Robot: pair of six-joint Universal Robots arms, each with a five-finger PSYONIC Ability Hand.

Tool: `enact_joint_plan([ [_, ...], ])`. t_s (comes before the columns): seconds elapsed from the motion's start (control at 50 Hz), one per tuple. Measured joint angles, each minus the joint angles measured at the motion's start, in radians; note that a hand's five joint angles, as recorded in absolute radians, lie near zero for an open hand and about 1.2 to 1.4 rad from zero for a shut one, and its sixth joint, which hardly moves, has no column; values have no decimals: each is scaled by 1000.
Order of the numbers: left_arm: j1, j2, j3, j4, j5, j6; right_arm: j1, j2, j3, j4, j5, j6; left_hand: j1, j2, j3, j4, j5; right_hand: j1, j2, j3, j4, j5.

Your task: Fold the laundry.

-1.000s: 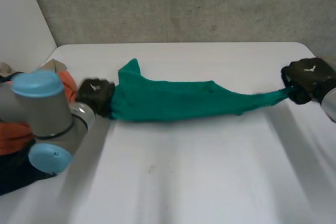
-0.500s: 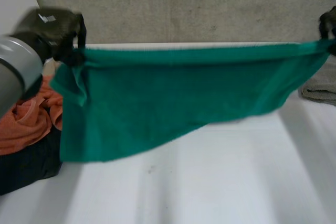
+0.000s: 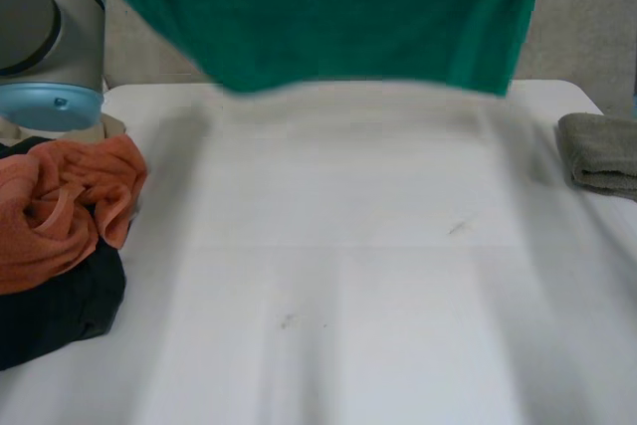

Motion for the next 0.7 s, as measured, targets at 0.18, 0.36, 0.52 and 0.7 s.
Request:
enact_joint_plan([
  [0.18,15,77,-258,-114,20,37,-31,-33,115,194,-113,-15,0,3,1,0,0,0,0,0,0,0],
  [0.36,13,35,-567,-87,74,60,-51,0,370,344,-234,-132,0,4,2,0,0,0,0,0,0,0],
  [0.52,6,-100,-729,64,75,149,-68,104,501,406,-235,-321,-403,-384,-374,-388,-321,0,0,0,0,1],
  [0.7,-13,-47,-807,159,33,220,-84,123,519,454,-207,-342,-873,-896,-890,-905,-848,0,0,0,0,1],
])
